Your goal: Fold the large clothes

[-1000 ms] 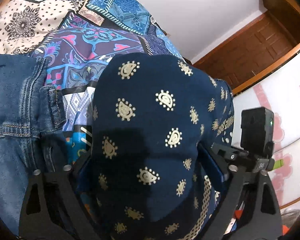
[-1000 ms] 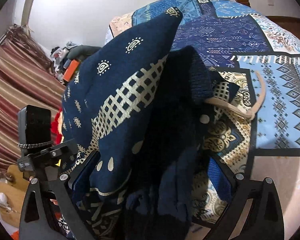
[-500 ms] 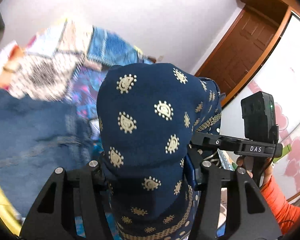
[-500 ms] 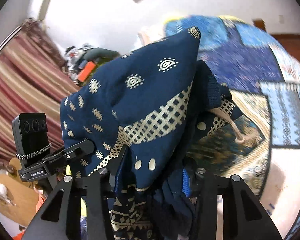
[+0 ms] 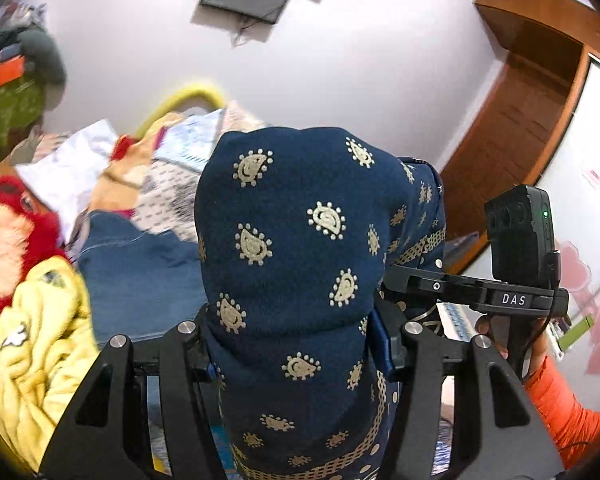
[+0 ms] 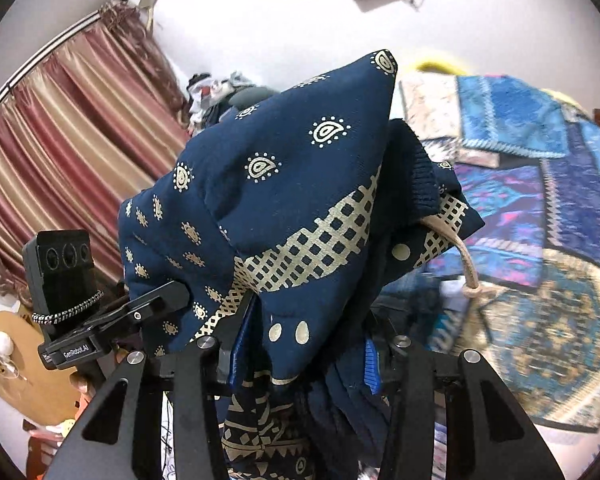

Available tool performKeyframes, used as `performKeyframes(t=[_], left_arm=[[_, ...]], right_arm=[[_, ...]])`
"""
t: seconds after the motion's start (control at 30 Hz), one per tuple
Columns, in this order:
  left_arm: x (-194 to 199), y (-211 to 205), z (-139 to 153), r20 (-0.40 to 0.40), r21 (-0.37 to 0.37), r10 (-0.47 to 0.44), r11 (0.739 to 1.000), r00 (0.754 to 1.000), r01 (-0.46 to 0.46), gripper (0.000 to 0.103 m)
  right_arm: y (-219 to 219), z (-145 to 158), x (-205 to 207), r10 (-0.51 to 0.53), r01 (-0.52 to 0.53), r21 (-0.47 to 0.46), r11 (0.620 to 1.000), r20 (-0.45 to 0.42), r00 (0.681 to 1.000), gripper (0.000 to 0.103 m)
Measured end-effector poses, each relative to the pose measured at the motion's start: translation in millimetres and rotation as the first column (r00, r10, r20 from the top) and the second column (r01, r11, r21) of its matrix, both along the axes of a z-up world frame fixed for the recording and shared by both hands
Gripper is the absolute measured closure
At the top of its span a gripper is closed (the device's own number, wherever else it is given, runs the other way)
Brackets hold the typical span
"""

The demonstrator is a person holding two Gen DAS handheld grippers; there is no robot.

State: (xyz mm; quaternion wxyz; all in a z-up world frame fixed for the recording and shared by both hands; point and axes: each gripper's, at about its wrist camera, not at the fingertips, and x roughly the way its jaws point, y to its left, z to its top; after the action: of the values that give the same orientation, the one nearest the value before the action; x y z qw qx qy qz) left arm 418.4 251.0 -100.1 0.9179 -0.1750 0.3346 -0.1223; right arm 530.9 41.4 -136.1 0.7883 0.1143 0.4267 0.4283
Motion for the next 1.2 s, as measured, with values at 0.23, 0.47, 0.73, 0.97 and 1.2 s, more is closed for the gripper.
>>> performKeyframes(t=[0.23, 0.47, 0.73, 0.97, 1.2], left_arm=[[38.4, 59.4, -72.8, -0.130, -0.062, 0.060, 0.996, 0.990, -0.069, 0.047], [87.1, 109.6, -158.0, -0.276, -0.181, 0.112, 0.969, 0.955, -0.166, 0.043], [77.6, 100.3, -147.2, -0.259, -0.042, 0.160, 0.983, 0.953, -0.177, 0.031], [37.6, 54.3, -123.0, -0.223, 0.253, 0.158, 0.962, 0.962, -0.099, 0.004], [16.3, 36.6, -153.7, -0.279, 0.260, 0.171, 0.961, 0.945, -0.097, 0.001]], right_arm=[[68.1, -76.8, 51.3, 0.034, -0.042, -0.080, 0.996, -0.106, 0.994, 0.061], [96.4, -143.0, 99.9, 0.014, -0.040, -0.171, 0.985, -0.150, 0.989, 0.061], [93.2, -118.9, 85.3, 0.011, -0.021, -0.276, 0.961, -0.036, 0.999, 0.046], [96.8, -79.9, 34.6, 0.014, 0.010, -0.269, 0.963, 0.086, 0.996, 0.024], [89.3, -130.1, 34.1, 0.001, 0.015, -0.400, 0.917, 0.040, 0.999, 0.024]])
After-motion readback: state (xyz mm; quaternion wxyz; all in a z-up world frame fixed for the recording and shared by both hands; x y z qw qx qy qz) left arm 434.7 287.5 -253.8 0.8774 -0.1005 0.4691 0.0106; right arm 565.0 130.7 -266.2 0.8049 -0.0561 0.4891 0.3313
